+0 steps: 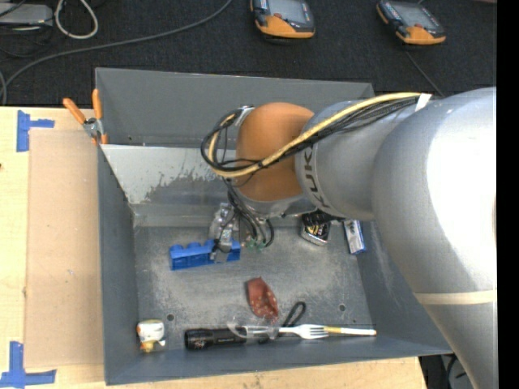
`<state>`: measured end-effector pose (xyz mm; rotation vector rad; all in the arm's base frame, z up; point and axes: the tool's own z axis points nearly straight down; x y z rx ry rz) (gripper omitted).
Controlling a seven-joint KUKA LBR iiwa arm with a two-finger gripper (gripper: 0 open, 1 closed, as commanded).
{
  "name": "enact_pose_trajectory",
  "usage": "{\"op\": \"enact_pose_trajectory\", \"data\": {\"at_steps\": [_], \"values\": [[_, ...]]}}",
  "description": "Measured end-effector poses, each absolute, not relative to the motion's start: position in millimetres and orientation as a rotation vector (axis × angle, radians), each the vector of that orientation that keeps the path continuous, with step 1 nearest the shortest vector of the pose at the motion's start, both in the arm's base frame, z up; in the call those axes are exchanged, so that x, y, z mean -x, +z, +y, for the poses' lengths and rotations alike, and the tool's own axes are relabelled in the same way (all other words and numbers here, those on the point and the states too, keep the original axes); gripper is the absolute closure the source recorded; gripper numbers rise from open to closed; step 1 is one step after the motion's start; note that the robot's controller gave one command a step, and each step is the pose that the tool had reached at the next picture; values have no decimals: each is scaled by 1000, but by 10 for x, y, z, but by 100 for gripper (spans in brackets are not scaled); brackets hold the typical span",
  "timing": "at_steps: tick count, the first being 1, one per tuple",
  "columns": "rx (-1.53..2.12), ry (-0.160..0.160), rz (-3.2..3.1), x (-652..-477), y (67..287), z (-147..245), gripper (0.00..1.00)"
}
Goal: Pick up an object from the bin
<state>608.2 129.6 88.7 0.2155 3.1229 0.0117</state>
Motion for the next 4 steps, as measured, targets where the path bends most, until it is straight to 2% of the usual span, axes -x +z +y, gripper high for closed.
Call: {"op": "enact_pose_trajectory", "data": {"at_steps": [2,3,4], "values": [[-216,12,3123,-6082,887,1295,100],[-104,19,3119,-6249,748,988,100],[-104,19,3119,-6249,748,988,100]]}}
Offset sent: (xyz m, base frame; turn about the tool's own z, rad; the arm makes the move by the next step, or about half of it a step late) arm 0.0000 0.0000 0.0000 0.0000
